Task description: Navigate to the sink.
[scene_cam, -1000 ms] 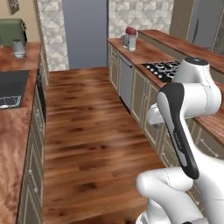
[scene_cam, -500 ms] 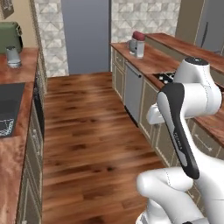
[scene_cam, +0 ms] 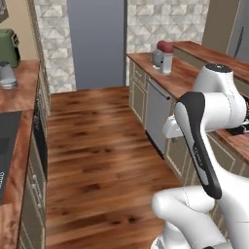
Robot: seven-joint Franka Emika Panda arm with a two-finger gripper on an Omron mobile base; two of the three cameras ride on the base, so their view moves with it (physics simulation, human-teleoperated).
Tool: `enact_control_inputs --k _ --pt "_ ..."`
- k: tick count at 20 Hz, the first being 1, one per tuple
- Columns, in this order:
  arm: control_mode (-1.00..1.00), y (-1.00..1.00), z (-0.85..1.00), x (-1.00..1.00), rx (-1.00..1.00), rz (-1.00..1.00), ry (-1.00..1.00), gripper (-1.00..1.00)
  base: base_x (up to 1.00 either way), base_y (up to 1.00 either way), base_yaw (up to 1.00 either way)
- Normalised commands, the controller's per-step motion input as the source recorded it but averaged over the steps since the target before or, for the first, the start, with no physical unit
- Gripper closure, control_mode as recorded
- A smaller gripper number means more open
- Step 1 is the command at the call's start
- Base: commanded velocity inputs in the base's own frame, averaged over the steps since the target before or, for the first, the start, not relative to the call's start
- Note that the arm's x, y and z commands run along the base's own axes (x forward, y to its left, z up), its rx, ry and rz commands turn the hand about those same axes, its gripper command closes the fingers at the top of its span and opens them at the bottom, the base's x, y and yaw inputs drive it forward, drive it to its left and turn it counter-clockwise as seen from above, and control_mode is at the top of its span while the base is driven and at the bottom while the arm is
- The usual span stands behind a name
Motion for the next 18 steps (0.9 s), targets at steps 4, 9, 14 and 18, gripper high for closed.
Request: enact_control_inputs --k 4,9,14,18 --pt "1.00 0.00 0.00 0.00 0.00 0.00 0.00 -1.00 1.00 0.13 -0.02" --pt "1.00 0.00 0.00 0.00 0.00 0.00 0.00 -1.00 1.00 0.18 -0.01" --pt "1.00 0.00 0.00 0.00 0.00 0.00 0.00 -1.00 1.00 0.27 0.05" --pt "1.00 0.00 0.00 0.00 0.00 0.00 0.00 -1.00 1.00 0.03 0.37"
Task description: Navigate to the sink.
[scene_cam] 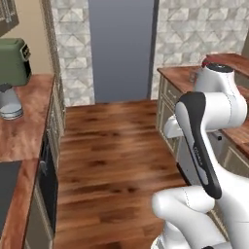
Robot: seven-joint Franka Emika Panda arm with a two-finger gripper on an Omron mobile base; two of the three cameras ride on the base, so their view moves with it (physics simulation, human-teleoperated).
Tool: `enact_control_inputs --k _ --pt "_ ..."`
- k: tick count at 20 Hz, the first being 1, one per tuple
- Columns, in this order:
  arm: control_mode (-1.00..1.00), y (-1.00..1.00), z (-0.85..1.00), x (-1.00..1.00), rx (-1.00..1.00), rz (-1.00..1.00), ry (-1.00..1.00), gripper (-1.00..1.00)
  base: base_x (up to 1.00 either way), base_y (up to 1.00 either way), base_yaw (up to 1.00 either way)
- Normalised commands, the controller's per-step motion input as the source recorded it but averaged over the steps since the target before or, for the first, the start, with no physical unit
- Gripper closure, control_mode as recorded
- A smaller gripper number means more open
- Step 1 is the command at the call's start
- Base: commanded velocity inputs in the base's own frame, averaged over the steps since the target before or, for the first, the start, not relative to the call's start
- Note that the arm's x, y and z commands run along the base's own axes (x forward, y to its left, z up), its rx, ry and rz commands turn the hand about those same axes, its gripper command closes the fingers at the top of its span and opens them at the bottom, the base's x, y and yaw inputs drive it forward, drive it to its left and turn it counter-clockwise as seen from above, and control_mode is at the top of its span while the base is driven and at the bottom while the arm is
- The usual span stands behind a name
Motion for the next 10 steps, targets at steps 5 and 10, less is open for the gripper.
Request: enact_control_inputs --k 5,10 --pt "1.00 0.00 0.00 0.00 0.00 0.00 0.00 -1.00 0.74 -0.01 0.81" --pt "1.00 0.00 0.00 0.00 0.00 0.00 0.00 -1.00 0.35 0.00 0.96"
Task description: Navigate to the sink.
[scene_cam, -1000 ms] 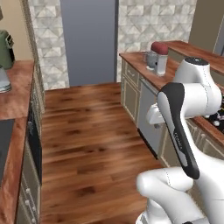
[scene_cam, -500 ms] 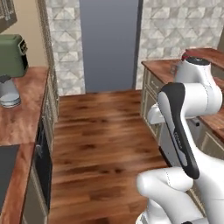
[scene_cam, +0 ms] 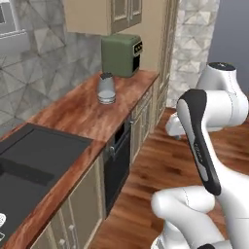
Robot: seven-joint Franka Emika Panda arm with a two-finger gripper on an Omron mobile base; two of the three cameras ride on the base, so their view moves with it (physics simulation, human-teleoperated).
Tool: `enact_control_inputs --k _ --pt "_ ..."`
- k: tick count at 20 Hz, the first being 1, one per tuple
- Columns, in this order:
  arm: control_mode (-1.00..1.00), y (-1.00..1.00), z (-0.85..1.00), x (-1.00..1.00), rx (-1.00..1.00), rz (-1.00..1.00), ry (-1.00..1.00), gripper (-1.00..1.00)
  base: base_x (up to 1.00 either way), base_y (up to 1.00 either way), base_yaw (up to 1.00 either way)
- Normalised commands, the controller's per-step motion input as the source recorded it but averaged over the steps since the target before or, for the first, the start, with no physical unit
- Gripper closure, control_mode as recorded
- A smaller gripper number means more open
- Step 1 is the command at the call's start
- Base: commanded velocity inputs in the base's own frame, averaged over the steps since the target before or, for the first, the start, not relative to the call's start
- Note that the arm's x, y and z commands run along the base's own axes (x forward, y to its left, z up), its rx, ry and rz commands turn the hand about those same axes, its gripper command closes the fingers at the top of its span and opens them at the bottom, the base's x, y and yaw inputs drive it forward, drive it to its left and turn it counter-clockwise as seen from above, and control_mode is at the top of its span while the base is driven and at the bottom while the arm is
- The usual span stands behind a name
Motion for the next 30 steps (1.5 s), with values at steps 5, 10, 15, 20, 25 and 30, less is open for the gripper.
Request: enact_control_inputs --k 5,10,15,20,25,30 --pt "1.00 0.00 0.00 0.00 0.00 0.00 0.00 -1.00 0.22 0.00 1.00" --pt "1.00 0.00 0.00 0.00 0.00 0.00 0.00 -1.00 0.27 0.00 0.96" --pt "1.00 0.00 0.00 0.00 0.00 0.00 0.00 -1.00 0.55 -0.02 0.80" --pt "1.00 0.00 0.00 0.00 0.00 0.00 0.00 -1.00 0.74 -0.20 0.43" --pt "1.00 0.00 0.00 0.00 0.00 0.00 0.00 -1.00 0.75 -0.27 0.31" --pt "1.00 0.00 0.00 0.00 0.00 0.00 0.00 -1.00 0.47 -0.43 0.03"
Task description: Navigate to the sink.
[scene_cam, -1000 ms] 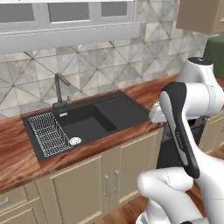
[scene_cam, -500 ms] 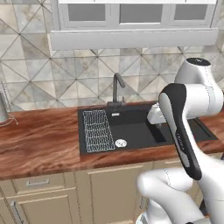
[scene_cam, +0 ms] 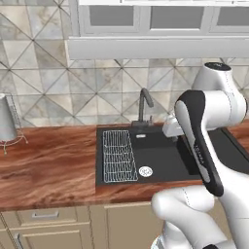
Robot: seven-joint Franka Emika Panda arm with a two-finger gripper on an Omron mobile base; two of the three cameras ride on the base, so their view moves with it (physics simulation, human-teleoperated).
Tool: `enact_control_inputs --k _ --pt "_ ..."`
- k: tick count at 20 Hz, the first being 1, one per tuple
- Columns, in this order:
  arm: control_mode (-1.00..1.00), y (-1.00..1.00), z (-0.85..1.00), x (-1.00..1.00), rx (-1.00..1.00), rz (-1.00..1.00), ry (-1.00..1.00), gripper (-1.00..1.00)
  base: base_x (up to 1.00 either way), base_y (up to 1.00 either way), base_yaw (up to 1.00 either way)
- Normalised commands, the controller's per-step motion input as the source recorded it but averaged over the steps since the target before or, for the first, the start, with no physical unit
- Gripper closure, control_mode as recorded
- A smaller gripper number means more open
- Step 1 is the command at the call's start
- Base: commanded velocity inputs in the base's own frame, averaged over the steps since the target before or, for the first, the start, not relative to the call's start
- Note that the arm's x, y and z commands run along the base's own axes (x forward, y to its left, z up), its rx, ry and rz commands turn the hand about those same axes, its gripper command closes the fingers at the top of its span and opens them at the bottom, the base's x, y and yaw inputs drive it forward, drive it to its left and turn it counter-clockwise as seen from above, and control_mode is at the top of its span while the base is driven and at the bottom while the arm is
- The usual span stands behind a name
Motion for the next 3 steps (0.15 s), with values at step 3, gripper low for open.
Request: enact_control_inputs --k 3 --pt "1.00 0.00 0.00 0.00 0.00 0.00 0.00 -1.00 0.23 -0.41 -0.28"
